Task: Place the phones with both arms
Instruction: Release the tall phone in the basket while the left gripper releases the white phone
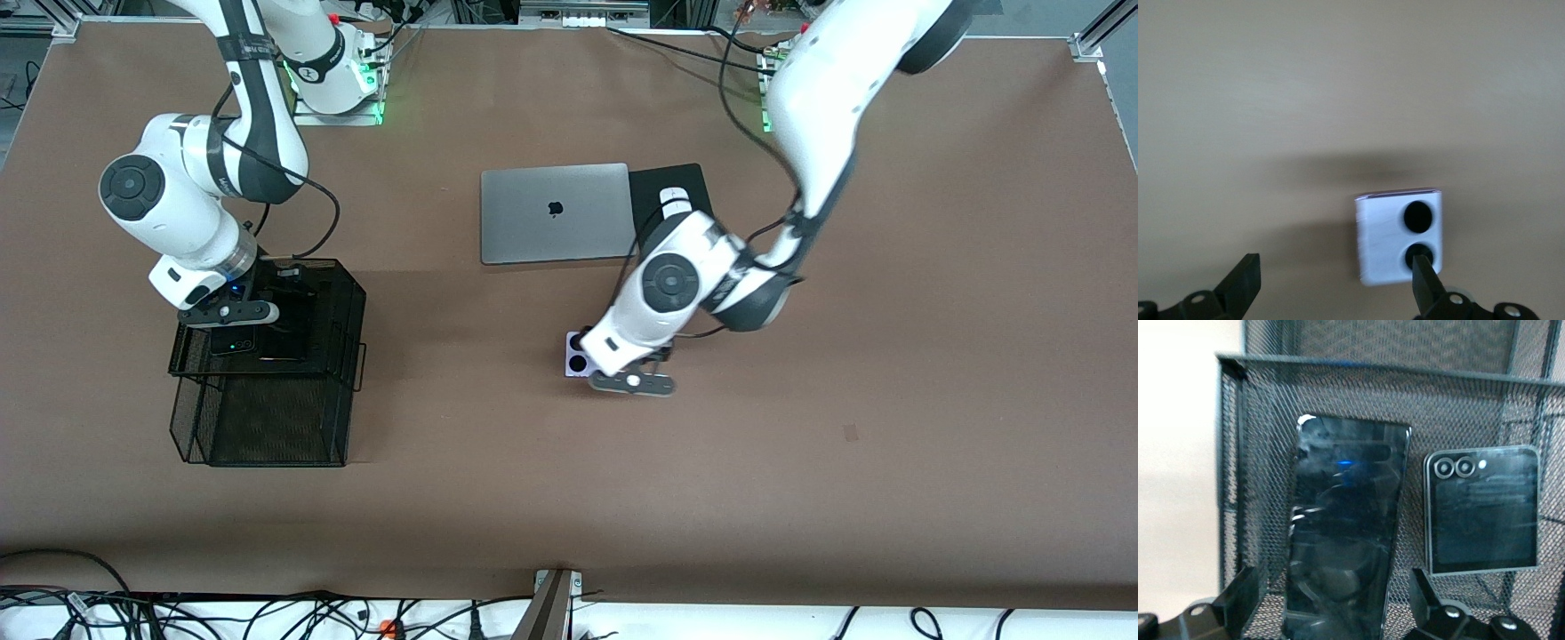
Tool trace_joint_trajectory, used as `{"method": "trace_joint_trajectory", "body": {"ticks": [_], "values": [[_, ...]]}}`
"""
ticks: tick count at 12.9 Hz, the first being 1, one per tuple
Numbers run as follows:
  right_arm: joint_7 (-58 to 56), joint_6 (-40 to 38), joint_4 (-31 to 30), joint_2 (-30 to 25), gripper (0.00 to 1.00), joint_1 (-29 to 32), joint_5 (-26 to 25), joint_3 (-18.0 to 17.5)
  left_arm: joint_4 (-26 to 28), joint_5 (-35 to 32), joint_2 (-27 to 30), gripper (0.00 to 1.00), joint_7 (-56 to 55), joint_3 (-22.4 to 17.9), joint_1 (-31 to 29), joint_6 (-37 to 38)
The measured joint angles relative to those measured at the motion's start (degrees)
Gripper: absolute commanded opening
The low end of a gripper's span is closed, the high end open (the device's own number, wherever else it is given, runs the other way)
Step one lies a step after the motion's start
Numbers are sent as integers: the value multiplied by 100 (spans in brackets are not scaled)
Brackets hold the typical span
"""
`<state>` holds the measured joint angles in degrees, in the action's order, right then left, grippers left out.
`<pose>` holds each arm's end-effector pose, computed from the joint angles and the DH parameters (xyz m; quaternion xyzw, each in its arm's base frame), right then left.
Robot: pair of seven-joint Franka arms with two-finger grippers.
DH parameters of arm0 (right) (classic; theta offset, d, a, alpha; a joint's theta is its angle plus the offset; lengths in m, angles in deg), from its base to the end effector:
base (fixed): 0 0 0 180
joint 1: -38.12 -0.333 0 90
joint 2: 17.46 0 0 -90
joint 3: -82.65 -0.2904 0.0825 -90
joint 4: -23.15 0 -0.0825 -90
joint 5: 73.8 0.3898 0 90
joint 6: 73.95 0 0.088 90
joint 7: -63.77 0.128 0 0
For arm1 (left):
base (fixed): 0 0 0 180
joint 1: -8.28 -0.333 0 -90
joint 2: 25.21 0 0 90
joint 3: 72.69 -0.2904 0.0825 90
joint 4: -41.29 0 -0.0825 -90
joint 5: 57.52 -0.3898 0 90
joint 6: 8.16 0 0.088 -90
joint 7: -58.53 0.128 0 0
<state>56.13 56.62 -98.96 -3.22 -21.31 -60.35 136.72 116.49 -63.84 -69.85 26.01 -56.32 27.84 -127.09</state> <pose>0.5594 0.0615 0.2890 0.9989 0.0450 0.0074 0.0110 0.6182 -0.3884 0.2456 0.9985 -0.0161 -0.0229 0.0462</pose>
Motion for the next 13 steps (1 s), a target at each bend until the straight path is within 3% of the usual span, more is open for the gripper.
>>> {"method": "trace_joint_trajectory", "body": {"ticks": [4, 7, 10, 13], "values": [[79, -1621, 1428, -60, 100, 0, 0, 47, 3, -34, 927, 100, 34, -29, -843, 1734], [548, -2235, 2299, -46, 100, -32, 0, 11, -9, -295, 1286, 100, 507, -37, -1320, 2093], [1886, -2232, 2521, 131, 100, -120, 3, -595, -18, -354, 1928, 100, 1470, -40, -1813, 2407], [3399, -2133, 3186, 962, 100, -200, 4, -1436, -35, -323, 2445, 100, 2227, -45, -2250, 2959]]}}
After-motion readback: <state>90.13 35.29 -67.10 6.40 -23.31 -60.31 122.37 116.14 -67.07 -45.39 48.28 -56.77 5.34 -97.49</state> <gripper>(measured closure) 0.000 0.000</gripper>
